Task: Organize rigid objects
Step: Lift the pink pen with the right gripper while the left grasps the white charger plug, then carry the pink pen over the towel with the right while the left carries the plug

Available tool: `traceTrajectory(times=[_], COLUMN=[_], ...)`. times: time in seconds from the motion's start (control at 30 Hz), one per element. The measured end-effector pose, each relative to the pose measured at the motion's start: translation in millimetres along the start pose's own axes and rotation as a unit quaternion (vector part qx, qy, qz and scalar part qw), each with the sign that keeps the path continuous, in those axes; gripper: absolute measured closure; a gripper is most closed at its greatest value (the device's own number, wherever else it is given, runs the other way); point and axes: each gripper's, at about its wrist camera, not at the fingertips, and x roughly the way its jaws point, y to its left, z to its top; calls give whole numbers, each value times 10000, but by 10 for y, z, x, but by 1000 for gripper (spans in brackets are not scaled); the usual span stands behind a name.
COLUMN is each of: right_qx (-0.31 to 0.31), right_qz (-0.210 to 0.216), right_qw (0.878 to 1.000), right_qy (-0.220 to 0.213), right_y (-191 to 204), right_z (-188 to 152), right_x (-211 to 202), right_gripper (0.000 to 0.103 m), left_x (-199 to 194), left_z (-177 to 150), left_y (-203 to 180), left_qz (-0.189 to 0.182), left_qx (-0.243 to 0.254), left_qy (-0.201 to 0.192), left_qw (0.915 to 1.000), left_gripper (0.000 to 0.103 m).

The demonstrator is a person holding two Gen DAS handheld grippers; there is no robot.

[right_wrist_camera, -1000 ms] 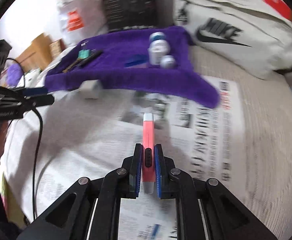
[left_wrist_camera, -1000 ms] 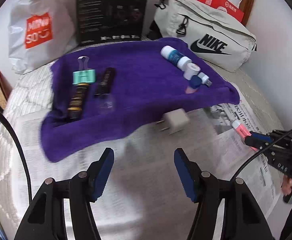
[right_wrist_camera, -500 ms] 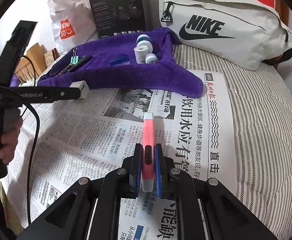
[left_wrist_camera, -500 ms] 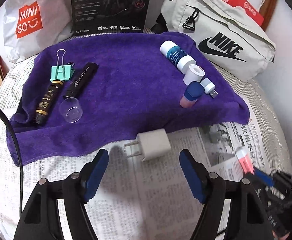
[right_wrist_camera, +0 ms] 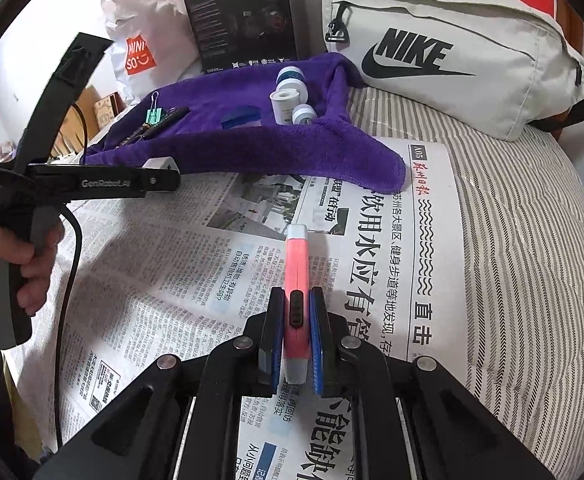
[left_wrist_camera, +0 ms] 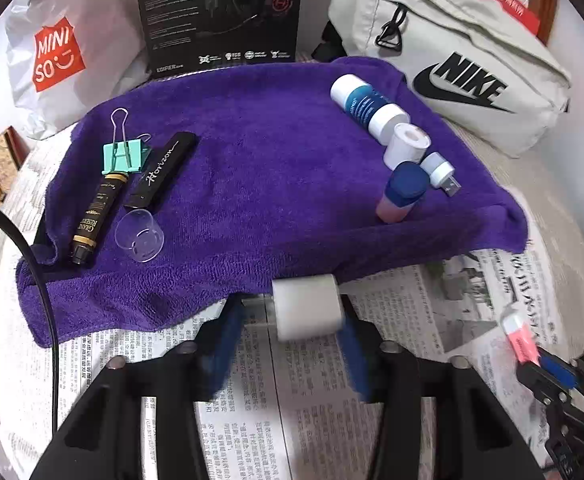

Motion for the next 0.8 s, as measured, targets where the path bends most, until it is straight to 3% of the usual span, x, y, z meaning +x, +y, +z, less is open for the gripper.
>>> traceTrajectory(times=[0.07,0.3,0.47,0.8], right_qx=[-11,-94,-82,-129], right_qz=[-30,-103,-157,-80], right_qw=[10000,9999,9998,9999], right_qy=[18,51,36,52], right_y=[8,77,99,127], right_z=[7,44,52,137], right_x=[0,40,86,73], right_gripper=[91,91,91,91], left_x=[-38,-184,-157,-212], left_z=[-29,-267,-259,-304], left_y=[53,338,385,410], left_qz=[-129,204,272,-77], left_qx=[49,291,470,519], left_qy=[18,49,-34,-110], left_qw=[9999,9994,9985,9986], left_gripper=[60,59,58,61])
